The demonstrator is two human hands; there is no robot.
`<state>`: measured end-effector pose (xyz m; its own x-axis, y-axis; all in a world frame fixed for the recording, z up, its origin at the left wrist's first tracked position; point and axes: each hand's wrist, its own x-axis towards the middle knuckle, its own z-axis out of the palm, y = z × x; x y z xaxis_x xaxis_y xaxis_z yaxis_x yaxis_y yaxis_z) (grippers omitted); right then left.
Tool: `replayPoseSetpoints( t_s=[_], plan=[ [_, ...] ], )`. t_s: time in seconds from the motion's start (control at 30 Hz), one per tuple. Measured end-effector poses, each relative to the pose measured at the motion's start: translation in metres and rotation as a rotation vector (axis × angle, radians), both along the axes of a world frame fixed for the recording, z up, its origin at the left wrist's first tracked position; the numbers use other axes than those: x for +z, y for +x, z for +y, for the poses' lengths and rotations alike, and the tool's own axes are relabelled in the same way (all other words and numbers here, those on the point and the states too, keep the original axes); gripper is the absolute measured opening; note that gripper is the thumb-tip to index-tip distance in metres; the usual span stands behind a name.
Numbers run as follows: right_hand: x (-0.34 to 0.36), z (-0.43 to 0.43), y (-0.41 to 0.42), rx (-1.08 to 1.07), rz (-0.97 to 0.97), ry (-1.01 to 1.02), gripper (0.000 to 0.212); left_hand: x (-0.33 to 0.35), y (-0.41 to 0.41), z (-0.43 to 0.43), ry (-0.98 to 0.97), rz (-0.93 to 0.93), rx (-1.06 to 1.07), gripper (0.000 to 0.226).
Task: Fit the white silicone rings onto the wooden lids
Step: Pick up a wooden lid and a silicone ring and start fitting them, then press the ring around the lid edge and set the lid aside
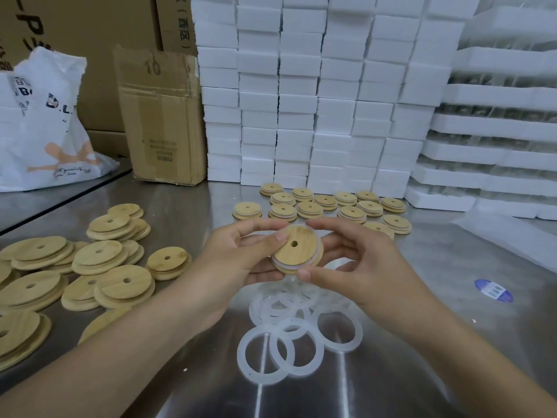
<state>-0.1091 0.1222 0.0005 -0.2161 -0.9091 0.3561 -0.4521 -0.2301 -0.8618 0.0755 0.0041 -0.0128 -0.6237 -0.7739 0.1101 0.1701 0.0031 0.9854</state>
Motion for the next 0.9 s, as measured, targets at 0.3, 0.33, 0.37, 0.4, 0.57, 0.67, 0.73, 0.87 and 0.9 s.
replayPoseSetpoints(
  t_s=[0.3,0.33,0.37,0.4,0.57,0.67,0.73,0.87,0.9],
  plan=[
    [-0.015,-0.003,-0.008,-0.219,0.307,0.048,0.056,0.003,0.000,-0.001,0.224,0.097,-0.189,0.047],
    [-0.017,-0.004,-0.009,-0.245,0.327,0.059,0.058,0.003,0.000,-0.001,0.265,0.119,-0.231,0.055],
    [-0.018,-0.005,-0.011,-0.271,0.329,0.065,0.058,0.002,-0.001,0.000,0.287,0.139,-0.268,0.060],
    [-0.020,-0.007,-0.013,-0.303,0.323,0.064,0.057,0.002,-0.002,0.002,0.283,0.146,-0.292,0.062],
    [-0.025,-0.009,-0.043,-0.551,0.380,0.100,0.062,-0.002,-0.004,0.004,0.078,0.049,-0.139,0.075],
    [-0.033,-0.007,-0.061,-0.611,0.510,0.296,0.060,-0.002,-0.003,0.000,0.014,0.026,-0.001,0.056],
    [-0.036,-0.008,-0.067,-0.607,0.569,0.345,0.054,-0.003,-0.003,-0.003,0.016,0.019,0.050,0.047],
    [-0.035,-0.011,-0.062,-0.604,0.560,0.323,0.047,-0.005,-0.003,-0.009,-0.205,-0.134,0.204,0.032],
    [-0.036,-0.012,-0.061,-0.582,0.544,0.302,0.040,-0.004,0.000,-0.011,-0.360,-0.223,0.257,0.031]
  ],
)
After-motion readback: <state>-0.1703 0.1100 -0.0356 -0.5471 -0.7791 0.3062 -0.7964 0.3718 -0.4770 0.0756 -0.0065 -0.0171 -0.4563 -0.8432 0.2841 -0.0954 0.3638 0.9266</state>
